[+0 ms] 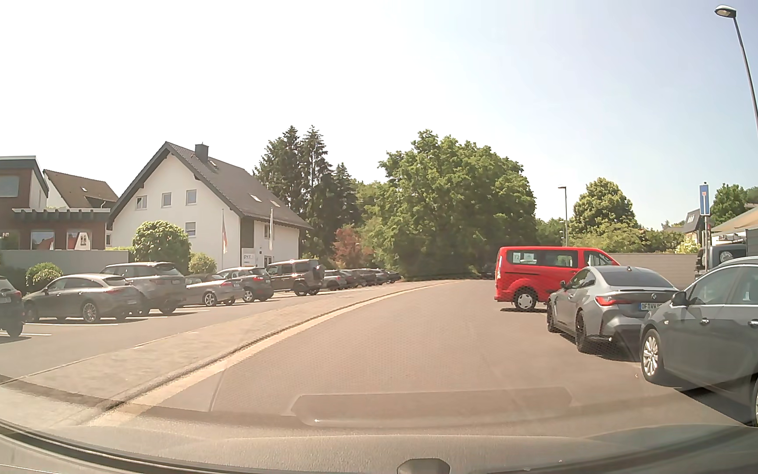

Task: Follow the waypoints while adhering to traffic rules and regulations

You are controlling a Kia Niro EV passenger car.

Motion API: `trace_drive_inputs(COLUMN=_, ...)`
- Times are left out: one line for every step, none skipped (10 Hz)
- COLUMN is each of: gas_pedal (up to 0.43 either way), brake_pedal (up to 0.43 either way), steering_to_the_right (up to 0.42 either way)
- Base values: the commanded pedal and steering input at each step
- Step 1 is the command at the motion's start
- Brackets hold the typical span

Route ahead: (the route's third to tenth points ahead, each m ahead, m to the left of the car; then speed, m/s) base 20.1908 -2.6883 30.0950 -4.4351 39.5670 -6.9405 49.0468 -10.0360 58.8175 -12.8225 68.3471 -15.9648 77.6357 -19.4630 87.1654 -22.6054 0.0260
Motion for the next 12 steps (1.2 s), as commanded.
trace_drive_inputs(gas_pedal=0.000, brake_pedal=0.280, steering_to_the_right=0.017)
trace_drive_inputs(gas_pedal=0.000, brake_pedal=0.280, steering_to_the_right=0.018)
trace_drive_inputs(gas_pedal=0.000, brake_pedal=0.280, steering_to_the_right=0.017)
trace_drive_inputs(gas_pedal=0.000, brake_pedal=0.280, steering_to_the_right=0.017)
trace_drive_inputs(gas_pedal=0.000, brake_pedal=0.280, steering_to_the_right=0.017)
trace_drive_inputs(gas_pedal=0.000, brake_pedal=0.280, steering_to_the_right=0.016)
trace_drive_inputs(gas_pedal=0.000, brake_pedal=0.274, steering_to_the_right=0.016)
trace_drive_inputs(gas_pedal=0.000, brake_pedal=0.274, steering_to_the_right=0.017)
trace_drive_inputs(gas_pedal=0.000, brake_pedal=0.274, steering_to_the_right=0.017)
trace_drive_inputs(gas_pedal=0.000, brake_pedal=0.274, steering_to_the_right=0.017)
trace_drive_inputs(gas_pedal=0.000, brake_pedal=0.274, steering_to_the_right=0.017)
trace_drive_inputs(gas_pedal=0.000, brake_pedal=0.274, steering_to_the_right=0.017)
